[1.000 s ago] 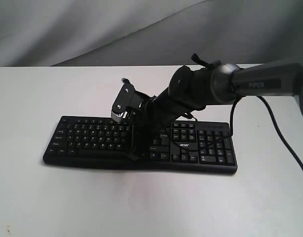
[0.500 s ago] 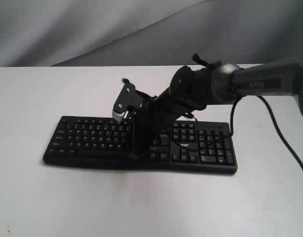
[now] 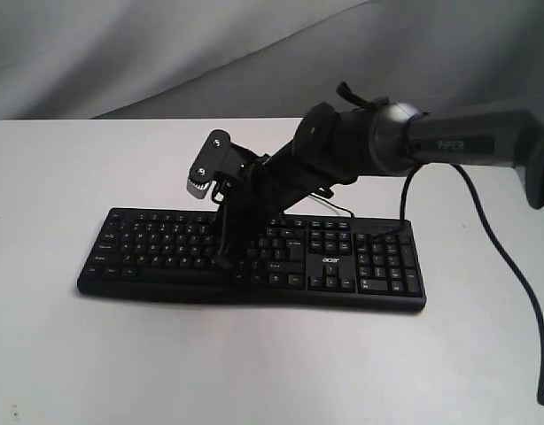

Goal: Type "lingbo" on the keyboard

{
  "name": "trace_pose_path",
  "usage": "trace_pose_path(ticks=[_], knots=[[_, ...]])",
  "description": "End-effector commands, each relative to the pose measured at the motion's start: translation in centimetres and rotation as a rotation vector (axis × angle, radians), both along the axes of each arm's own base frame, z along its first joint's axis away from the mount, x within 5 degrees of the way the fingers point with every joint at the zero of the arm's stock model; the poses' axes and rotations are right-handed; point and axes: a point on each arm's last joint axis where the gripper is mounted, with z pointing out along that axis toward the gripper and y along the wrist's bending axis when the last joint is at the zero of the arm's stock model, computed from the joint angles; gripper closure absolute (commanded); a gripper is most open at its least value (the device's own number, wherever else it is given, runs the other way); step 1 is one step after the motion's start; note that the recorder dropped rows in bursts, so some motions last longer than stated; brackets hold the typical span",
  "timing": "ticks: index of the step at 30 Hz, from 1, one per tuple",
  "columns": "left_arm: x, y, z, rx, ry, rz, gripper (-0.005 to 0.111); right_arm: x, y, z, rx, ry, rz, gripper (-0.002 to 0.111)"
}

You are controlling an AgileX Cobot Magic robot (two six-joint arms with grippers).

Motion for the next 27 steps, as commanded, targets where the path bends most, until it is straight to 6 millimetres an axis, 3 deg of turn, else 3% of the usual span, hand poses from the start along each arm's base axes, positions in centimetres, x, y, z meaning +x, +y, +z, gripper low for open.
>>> trace_pose_path(ticks=[1, 27], knots=[[-0.01, -0.05, -0.06, 0.0, -0.009, -0.008, 0.106, 0.43, 0.68, -0.4, 0.01, 0.006, 0.014, 0.108], [-0.01, -0.05, -0.06, 0.0, -0.009, -0.008, 0.106, 0.59, 0.43, -0.97, -0.014, 0.002, 0.018, 0.108]])
